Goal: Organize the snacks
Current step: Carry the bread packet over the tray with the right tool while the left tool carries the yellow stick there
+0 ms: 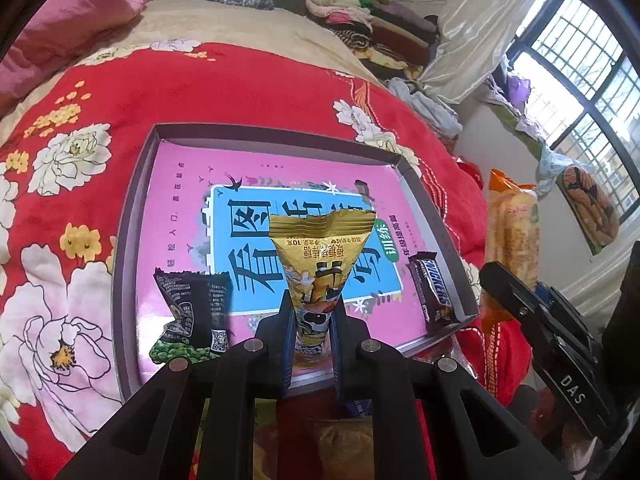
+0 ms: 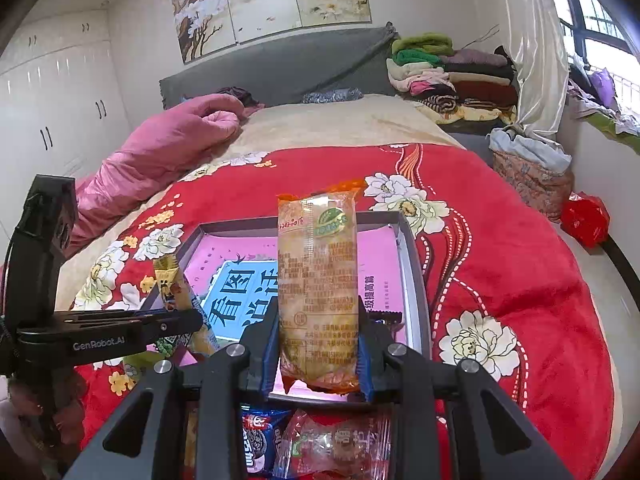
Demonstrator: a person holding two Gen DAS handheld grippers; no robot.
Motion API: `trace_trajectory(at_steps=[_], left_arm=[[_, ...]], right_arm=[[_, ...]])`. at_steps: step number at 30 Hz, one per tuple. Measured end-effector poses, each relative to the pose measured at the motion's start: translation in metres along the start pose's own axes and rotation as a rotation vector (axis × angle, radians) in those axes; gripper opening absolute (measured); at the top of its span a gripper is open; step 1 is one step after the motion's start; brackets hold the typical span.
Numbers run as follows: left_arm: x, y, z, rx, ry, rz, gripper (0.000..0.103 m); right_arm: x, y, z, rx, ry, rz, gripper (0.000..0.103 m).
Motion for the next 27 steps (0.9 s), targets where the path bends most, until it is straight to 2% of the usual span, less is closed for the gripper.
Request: trace_trajectory(at_steps=[27], left_arm=[[0.005, 0.008, 0.019, -0.041, 0.015, 0.021, 0.016]], right_arm=[[-0.004, 0.014, 0.052, -0.116, -0.043, 0.031, 0.032]])
Point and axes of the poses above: each gripper's, at about its wrist camera, not at the fingertips, and z roughly the way its jaws point, x to its right, y to its underside, the point moved 2 cm from there along z, roughly the way its jaws point, and after that the axes turned 4 degrees about -z, right-handed, at the moved point
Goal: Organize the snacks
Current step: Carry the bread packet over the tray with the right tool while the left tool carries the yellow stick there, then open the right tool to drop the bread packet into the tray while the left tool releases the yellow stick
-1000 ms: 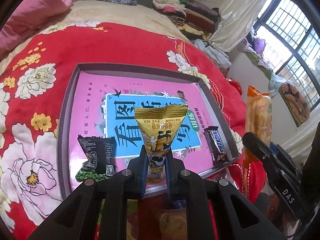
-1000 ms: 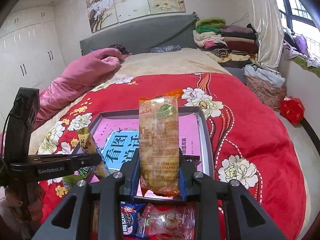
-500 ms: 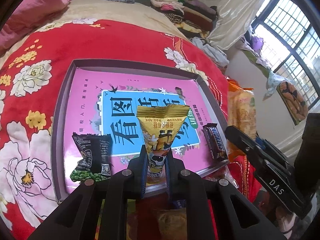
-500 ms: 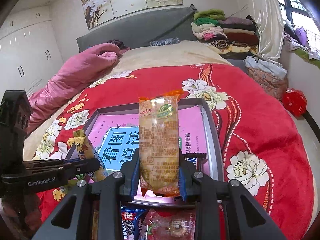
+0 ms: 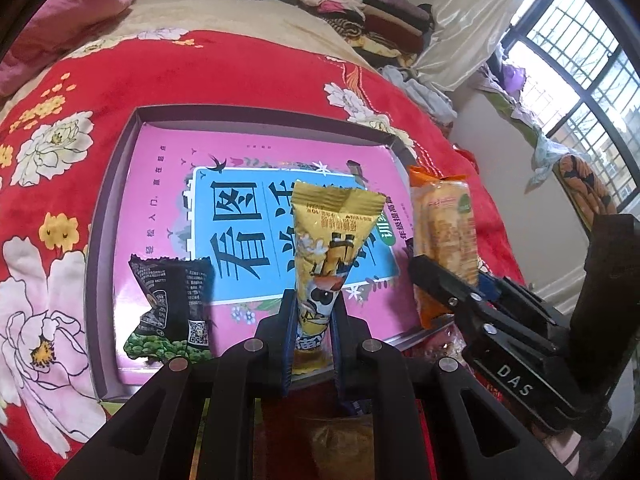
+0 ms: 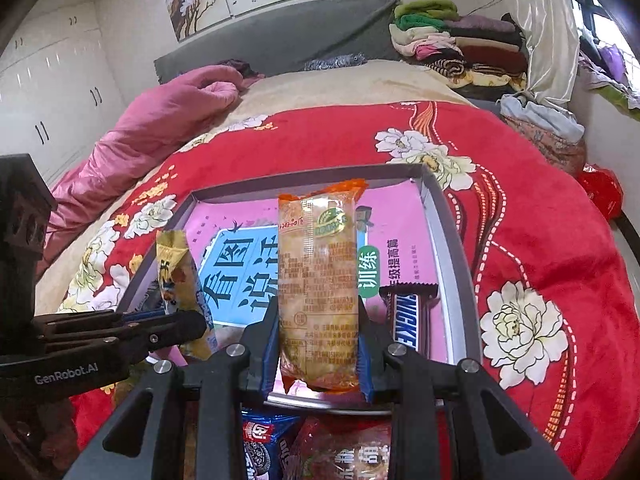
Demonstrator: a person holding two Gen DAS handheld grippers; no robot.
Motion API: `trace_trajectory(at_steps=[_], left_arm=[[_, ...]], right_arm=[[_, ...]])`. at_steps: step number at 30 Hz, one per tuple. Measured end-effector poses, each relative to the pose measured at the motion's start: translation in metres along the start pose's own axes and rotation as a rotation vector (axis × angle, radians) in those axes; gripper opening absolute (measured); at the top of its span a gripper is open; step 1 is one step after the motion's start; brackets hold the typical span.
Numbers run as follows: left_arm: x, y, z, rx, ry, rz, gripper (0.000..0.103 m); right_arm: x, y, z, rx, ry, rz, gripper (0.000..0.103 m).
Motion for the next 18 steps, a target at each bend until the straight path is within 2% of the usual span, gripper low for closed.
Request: trace_trajectory(at_steps=[18], left_arm=[[-0.003, 0.002, 0.008, -0.02, -0.008, 0.005, 0.016]], right_arm=[[-0.006, 0.005, 0.028, -0.07, -0.017, -0.016, 0.032]])
Point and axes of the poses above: each gripper's, at about its wrist camera, not at the fingertips, and z roughly the way its jaws point, x to its right, y to its underside, the point moved 2 cm from there along z, roughly the way its jaws point, and after that the axes turned 4 degrees about -z, right-handed, at the moved point
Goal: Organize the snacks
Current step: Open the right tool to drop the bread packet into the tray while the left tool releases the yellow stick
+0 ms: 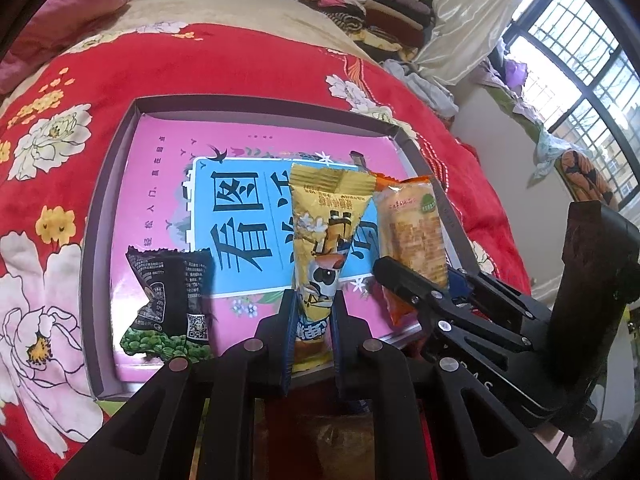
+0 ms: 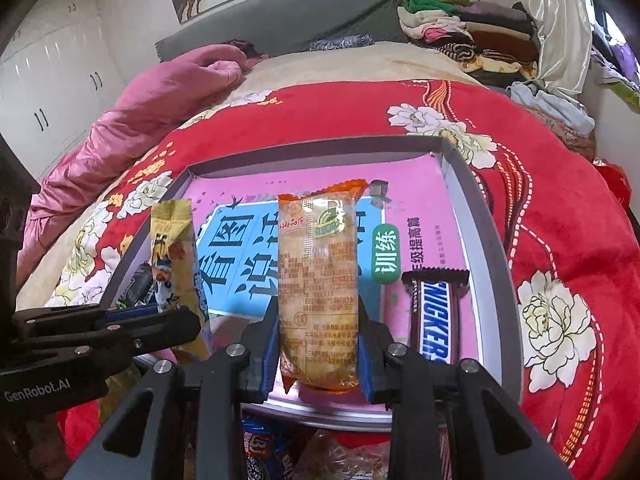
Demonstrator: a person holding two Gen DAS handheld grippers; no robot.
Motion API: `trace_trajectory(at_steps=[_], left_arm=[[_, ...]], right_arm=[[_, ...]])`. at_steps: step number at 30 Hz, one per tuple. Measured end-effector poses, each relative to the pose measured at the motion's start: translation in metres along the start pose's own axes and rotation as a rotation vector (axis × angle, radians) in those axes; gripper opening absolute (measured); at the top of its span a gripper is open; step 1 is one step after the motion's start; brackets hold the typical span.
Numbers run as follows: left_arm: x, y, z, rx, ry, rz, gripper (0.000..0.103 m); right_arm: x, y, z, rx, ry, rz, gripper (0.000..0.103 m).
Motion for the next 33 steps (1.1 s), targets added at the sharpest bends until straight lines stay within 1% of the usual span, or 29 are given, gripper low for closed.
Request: trace_trajectory(at_steps=[7, 15, 22, 27, 33], left_arm=[[-0.002, 0.002, 0.002, -0.01, -0.01, 0.005, 0.016], [-0.004, 0.004, 0.004, -0.014, -0.01, 0.004, 0.017], [-0.004, 0.004, 0.005, -0.021, -0.008, 0.009, 0.019], [-0.004, 0.004, 0.004, -0.026, -0.004, 0.007, 0.022], [-0.004, 0.004, 0.003, -0.028, -0.004, 0.01, 0.024]], right_arm=[[-0.001, 0.004, 0.003, -0.017, -0.004, -0.008, 0.032], [0.002, 0.009, 0.001, -0.032, -0.009, 0.011, 0.032], [0.001, 0.011, -0.003, -0.034, -0.002, 0.006, 0.033], [0.0, 0.012, -0.005, -0.03, -0.005, 0.006, 0.035], [-0.001, 0.014, -0.007, -0.029, -0.012, 0.01, 0.036]])
Point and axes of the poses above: each gripper's, at about its wrist camera, not at the fingertips, and z roughly the way its jaws point, x to its right, y to its underside, the point moved 2 cm from there along z, roughly the way its jaws point, and after that the axes turned 4 degrees about -z, right-handed, at the moved point
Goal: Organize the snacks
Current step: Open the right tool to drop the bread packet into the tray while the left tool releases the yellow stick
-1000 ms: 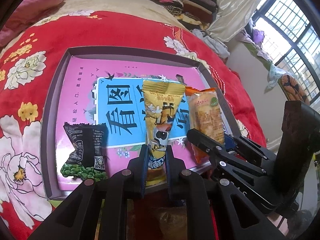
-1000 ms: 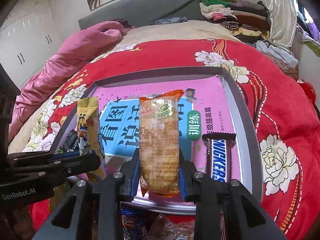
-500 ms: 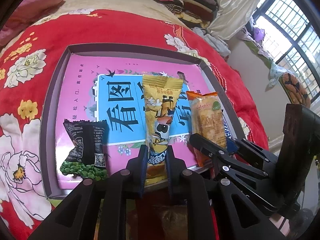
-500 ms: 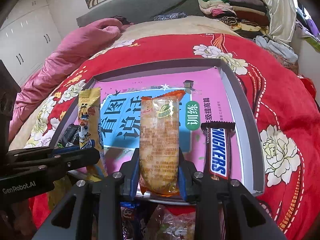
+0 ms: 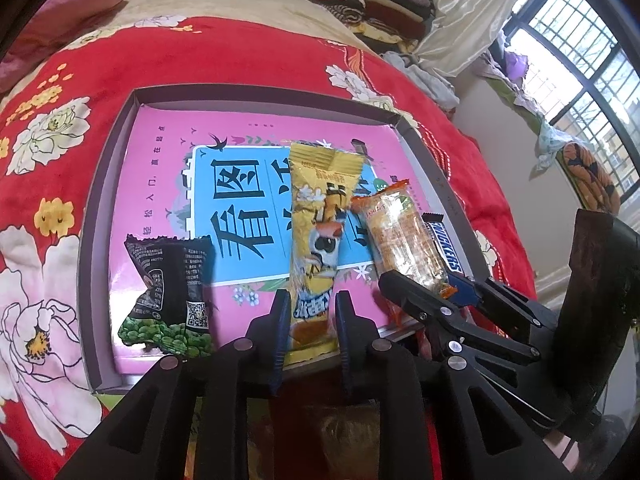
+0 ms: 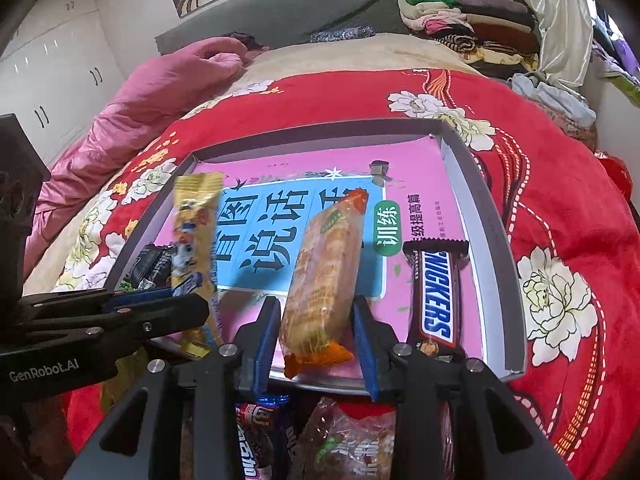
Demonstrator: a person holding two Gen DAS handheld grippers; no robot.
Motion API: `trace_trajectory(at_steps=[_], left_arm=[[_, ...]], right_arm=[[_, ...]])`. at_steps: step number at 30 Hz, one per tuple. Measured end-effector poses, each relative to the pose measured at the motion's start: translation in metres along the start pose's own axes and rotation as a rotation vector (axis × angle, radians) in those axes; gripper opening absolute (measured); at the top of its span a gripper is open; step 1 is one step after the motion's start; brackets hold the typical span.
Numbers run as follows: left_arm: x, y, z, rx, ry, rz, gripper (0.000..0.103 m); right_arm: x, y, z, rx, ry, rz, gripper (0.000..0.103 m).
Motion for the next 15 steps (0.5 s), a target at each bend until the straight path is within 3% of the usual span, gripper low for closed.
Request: trace_trajectory(at_steps=[12, 15], left_arm=[[0.003, 0.002, -0.006, 0.005, -0.003, 0.005, 0.039], [0.003, 0.002, -0.008, 0.004, -0.005, 0.006, 0.048]], right_arm=[[0.0, 0.005, -0.01, 0.008, 0.009, 0.005, 0.041], [0.0, 0.005, -0.012, 0.009, 0.013, 0.006, 0.041]])
Point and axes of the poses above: each gripper's, at about its wrist camera, not at the fingertips, and z roughly the way its jaws point, x to its right, y to its underside, the point moved 2 cm from there along z, roughly the way its jaws point, and after that the axes turned 4 degrees about -z, right-handed, at the moved point
